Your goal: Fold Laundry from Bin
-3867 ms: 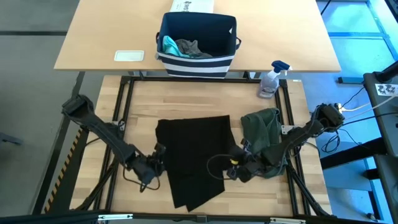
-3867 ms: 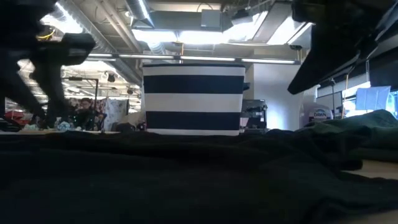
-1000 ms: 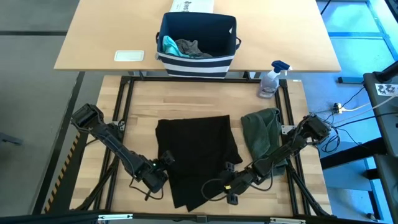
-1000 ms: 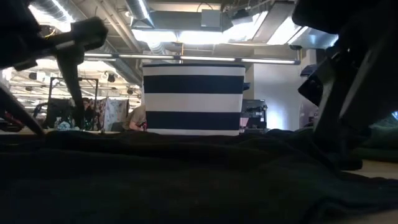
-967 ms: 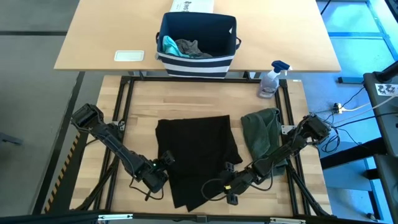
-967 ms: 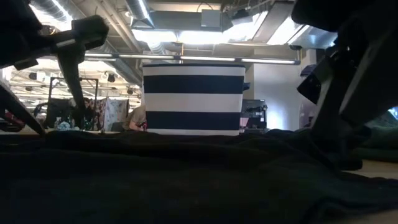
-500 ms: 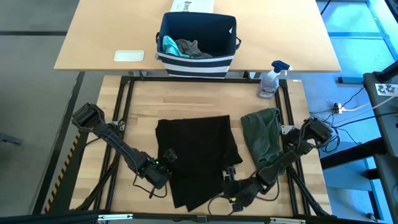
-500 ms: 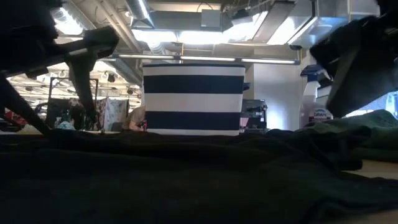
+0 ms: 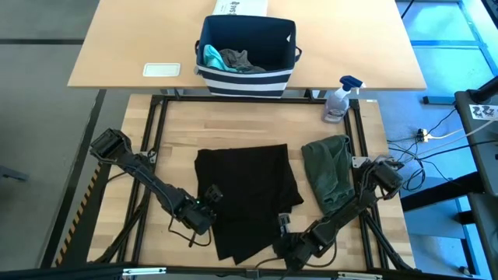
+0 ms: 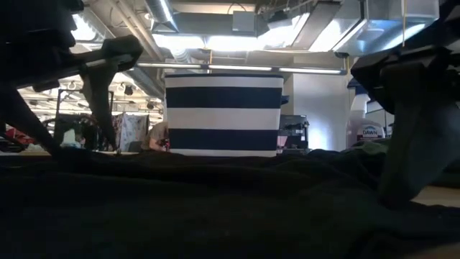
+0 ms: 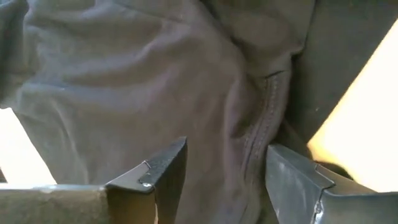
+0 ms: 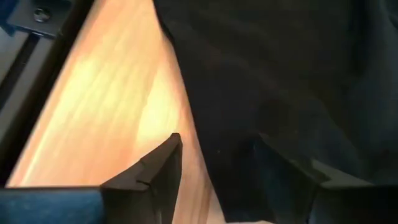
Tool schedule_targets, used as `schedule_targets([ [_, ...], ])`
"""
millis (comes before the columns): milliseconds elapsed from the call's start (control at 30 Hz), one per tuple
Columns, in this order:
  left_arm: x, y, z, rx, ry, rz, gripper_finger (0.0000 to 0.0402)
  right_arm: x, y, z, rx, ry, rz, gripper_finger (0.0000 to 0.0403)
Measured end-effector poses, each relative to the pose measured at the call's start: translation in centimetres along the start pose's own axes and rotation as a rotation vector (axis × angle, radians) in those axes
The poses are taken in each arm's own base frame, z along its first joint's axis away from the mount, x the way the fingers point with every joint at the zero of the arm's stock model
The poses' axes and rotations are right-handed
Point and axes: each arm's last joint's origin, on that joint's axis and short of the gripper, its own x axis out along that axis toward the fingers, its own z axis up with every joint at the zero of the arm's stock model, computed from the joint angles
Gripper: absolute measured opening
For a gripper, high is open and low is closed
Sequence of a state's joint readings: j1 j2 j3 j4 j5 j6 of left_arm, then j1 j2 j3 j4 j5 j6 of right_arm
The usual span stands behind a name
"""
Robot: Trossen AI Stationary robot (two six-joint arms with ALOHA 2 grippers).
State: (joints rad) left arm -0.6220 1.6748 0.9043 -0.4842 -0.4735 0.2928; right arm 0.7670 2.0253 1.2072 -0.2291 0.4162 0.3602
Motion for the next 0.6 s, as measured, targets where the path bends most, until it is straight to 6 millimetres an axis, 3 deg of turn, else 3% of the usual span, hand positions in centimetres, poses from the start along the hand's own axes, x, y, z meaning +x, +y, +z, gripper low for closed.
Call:
schedule_targets([
  [433,0.28,0.3,-0.53,-0.004,0.036,-0.03,0.0155,0.07,-0.19,-0.38,0.02,0.027,-0.031,0.0077],
  [600,0.46,0.62,-0.67,-0.031,0.042,-0.031,0.0116,0.09,-0.23,-0.45,0.044,0.035,-0.027,0.0015],
])
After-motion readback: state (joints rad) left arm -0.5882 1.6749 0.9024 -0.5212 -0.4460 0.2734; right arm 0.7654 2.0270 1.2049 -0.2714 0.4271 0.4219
